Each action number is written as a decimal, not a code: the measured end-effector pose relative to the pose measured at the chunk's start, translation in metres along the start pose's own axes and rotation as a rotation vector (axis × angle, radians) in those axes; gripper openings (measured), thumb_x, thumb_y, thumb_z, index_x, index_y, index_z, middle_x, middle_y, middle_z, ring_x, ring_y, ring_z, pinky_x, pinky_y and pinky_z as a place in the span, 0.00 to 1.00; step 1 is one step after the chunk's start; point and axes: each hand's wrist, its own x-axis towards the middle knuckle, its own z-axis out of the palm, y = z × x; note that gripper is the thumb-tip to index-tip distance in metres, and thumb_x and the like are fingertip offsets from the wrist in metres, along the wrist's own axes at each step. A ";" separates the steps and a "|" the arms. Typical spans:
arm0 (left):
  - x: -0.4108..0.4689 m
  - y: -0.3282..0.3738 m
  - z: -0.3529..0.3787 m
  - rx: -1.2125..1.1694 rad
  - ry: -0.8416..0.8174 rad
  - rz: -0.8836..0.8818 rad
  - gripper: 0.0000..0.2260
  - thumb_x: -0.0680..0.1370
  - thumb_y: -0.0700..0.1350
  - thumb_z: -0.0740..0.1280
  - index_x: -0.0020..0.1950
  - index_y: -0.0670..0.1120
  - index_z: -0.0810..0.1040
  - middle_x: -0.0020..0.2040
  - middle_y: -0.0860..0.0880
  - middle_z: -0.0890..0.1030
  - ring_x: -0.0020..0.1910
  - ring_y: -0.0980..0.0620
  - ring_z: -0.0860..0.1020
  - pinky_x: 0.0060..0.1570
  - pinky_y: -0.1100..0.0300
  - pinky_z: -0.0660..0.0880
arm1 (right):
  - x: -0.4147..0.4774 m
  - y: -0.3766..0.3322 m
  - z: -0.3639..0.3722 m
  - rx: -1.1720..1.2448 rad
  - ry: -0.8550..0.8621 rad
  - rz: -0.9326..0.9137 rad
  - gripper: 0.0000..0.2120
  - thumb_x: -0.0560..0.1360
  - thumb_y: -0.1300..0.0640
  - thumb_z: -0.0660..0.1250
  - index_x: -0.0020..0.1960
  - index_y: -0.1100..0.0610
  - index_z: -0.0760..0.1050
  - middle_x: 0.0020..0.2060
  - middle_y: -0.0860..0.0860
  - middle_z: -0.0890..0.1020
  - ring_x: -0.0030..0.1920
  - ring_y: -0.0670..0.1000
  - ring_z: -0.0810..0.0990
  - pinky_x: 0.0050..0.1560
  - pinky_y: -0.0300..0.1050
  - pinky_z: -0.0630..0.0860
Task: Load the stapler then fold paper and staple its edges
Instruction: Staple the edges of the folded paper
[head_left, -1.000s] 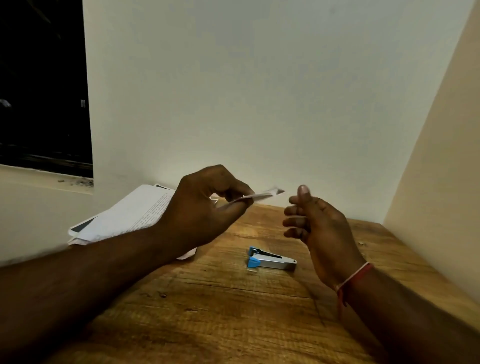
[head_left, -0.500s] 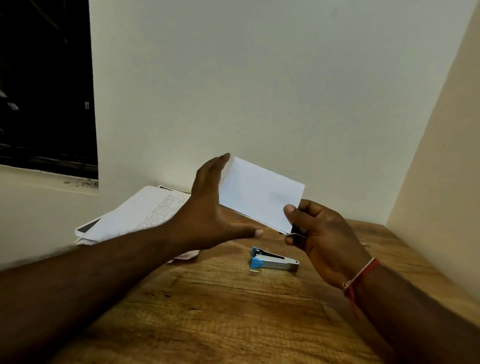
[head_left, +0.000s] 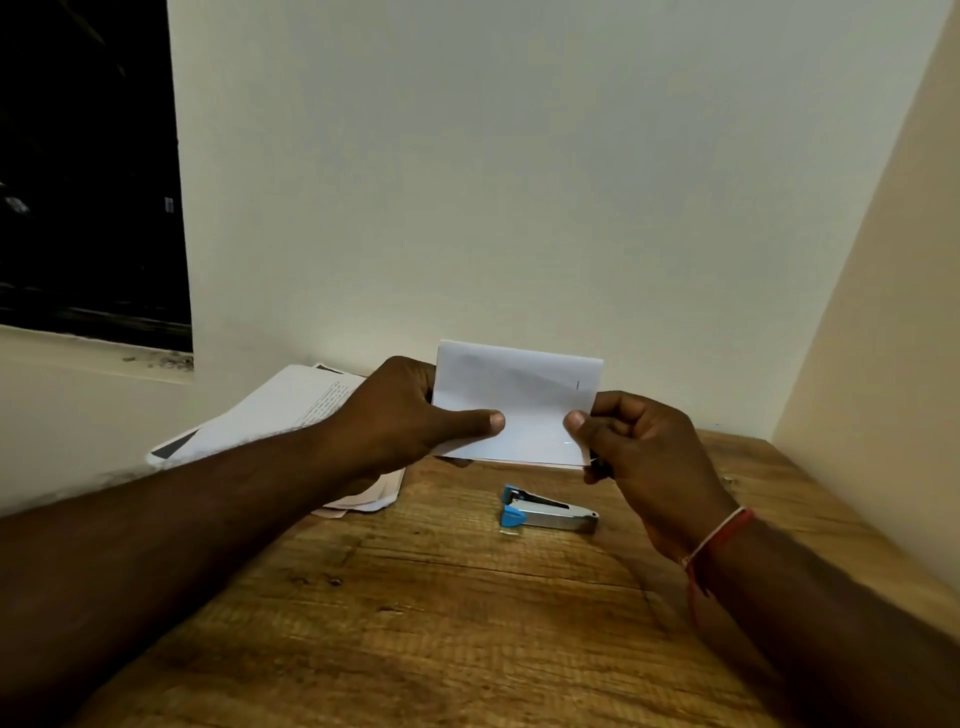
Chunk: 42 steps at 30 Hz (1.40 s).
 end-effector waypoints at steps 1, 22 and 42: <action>0.000 0.000 0.000 0.009 -0.003 -0.001 0.16 0.74 0.48 0.86 0.60 0.47 0.92 0.53 0.51 0.93 0.55 0.51 0.92 0.65 0.45 0.87 | 0.000 0.000 0.000 -0.005 0.011 -0.007 0.04 0.81 0.61 0.75 0.55 0.56 0.87 0.42 0.52 0.91 0.34 0.47 0.82 0.37 0.45 0.83; 0.003 -0.005 -0.001 -0.183 0.192 0.072 0.14 0.76 0.49 0.84 0.60 0.48 0.91 0.53 0.51 0.93 0.54 0.51 0.91 0.59 0.50 0.88 | -0.012 0.013 0.015 0.026 -0.224 0.202 0.07 0.83 0.55 0.72 0.61 0.52 0.83 0.50 0.56 0.89 0.46 0.51 0.84 0.54 0.51 0.82; -0.005 0.000 0.010 -0.193 0.162 0.102 0.15 0.76 0.51 0.85 0.60 0.49 0.91 0.55 0.50 0.93 0.57 0.49 0.91 0.62 0.40 0.87 | -0.012 -0.002 0.017 0.590 -0.266 0.206 0.15 0.78 0.54 0.70 0.62 0.59 0.83 0.49 0.53 0.86 0.46 0.52 0.82 0.45 0.48 0.78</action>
